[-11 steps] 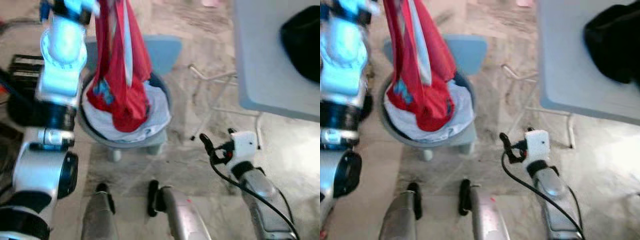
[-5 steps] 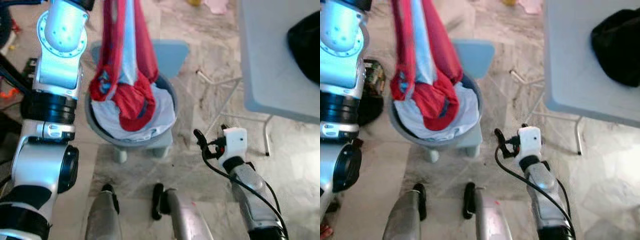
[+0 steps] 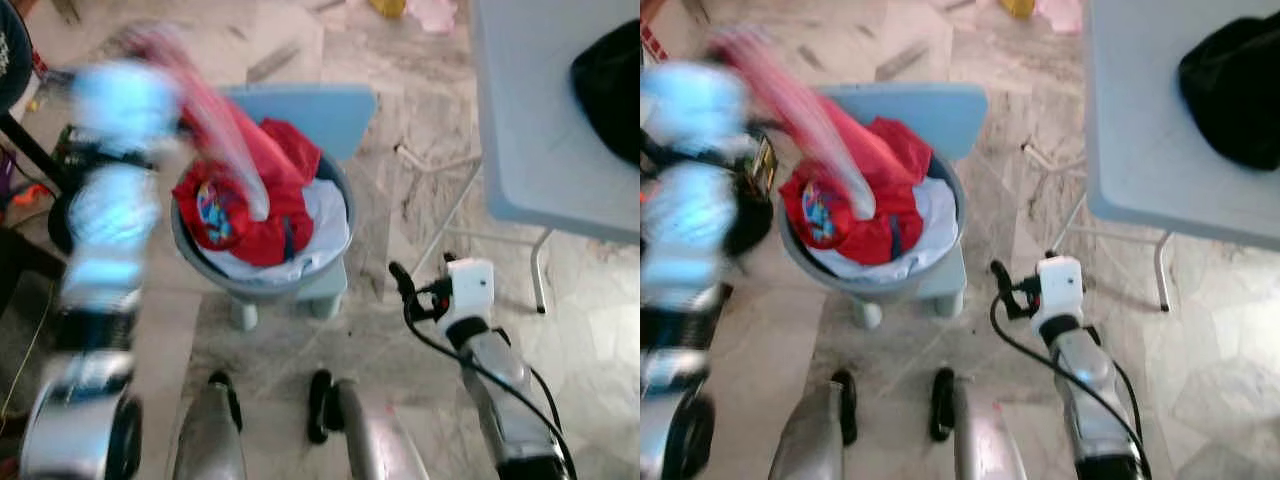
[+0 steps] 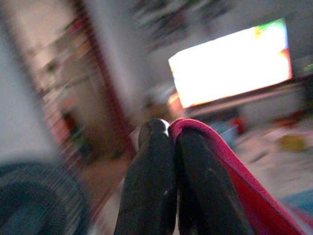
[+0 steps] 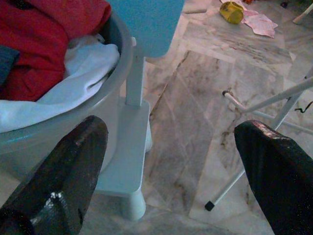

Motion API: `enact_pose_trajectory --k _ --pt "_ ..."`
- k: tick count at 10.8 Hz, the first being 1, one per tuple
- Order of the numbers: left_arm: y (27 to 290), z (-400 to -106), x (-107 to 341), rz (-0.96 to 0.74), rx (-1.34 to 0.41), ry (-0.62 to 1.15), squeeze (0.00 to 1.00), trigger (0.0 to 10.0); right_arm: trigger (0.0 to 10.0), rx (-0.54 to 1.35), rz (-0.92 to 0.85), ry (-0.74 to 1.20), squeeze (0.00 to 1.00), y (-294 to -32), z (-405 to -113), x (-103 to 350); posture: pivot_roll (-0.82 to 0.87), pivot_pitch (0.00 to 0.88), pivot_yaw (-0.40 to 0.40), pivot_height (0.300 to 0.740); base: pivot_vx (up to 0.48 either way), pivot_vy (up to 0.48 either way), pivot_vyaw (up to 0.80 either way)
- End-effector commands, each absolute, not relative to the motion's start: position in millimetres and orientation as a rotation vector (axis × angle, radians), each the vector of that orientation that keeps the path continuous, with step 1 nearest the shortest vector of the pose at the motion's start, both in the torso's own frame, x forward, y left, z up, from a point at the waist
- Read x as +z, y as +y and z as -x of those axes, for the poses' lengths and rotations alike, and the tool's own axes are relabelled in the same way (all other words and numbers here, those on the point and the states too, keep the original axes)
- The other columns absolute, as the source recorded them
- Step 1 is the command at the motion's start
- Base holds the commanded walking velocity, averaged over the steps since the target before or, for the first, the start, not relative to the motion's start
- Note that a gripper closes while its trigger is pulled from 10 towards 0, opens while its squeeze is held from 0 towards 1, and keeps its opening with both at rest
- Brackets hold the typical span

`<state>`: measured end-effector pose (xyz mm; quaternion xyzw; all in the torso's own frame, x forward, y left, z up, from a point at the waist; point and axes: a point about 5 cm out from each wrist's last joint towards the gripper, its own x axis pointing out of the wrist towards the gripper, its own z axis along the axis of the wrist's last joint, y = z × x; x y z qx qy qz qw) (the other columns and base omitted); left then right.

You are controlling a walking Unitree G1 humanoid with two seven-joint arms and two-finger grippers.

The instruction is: Hang hanger

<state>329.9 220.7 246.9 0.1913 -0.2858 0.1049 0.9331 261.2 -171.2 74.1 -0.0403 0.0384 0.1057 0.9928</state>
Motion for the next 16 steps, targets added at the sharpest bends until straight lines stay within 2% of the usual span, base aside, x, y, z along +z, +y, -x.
enact_pose_trajectory --k 1,2,3,5,7,8,9,11,13,14,16 --pt "241 -319 222 -0.335 0.324 -0.481 0.0 0.0 10.0 0.203 0.088 0.101 0.0 -176 -257 68 0.01 0.234 -0.131 0.74 0.0 0.0 0.0" --pt "266 -300 188 -0.268 0.463 -0.349 0.0 0.0 10.0 0.203 0.089 0.1 0.0 -177 -257 68 0.01 0.237 -0.132 0.74 0.0 0.0 0.0" --pt "279 -283 156 -0.222 0.545 -0.204 0.0 0.0 10.0 0.204 0.091 0.101 0.0 -178 -256 68 0.01 0.24 -0.132 0.74 0.0 0.0 0.0" --pt "279 -259 109 -0.236 0.528 -0.002 0.0 0.0 10.0 0.21 0.089 0.106 0.0 -176 -254 66 0.02 0.241 -0.133 0.74 0.0 0.0 0.0" --pt "282 -261 106 -0.26 0.516 0.037 0.0 0.0 10.0 0.217 0.085 0.106 0.0 -174 -254 66 0.03 0.231 -0.138 0.74 0.0 0.0 0.0" --pt "281 -265 105 -0.275 0.48 0.068 0.0 3.8 10.0 0.217 0.086 0.106 0.0 -175 -255 66 0.04 0.241 -0.138 0.74 0.0 0.0 0.0" --pt "279 -270 102 -0.346 0.381 0.126 1.0 10.0 10.0 0.211 0.081 0.102 0.0 -175 -259 68 0.03 0.25 -0.126 0.74 0.0 0.0 0.0" --pt "286 -270 91 -0.616 0.211 0.254 1.0 10.0 10.0 0.199 0.074 0.101 0.0 -173 -258 66 0.03 0.236 -0.116 0.74 0.0 0.0 0.0" --pt "300 -266 89 -0.774 0.214 0.299 1.0 10.0 10.0 0.202 0.071 0.105 0.0 -171 -257 64 0.03 0.231 -0.111 0.74 0.0 0.0 0.0" --pt "295 -263 91 -0.861 0.165 0.284 1.0 10.0 10.0 0.201 0.068 0.103 0.0 -170 -259 64 0.04 0.231 -0.108 0.74 0.0 0.0 0.0" --pt "282 -255 82 -0.886 0.106 0.288 1.0 10.0 10.0 0.2 0.067 0.103 0.0 -170 -260 63 0.05 0.227 -0.102 0.74 0.0 0.0 0.0"
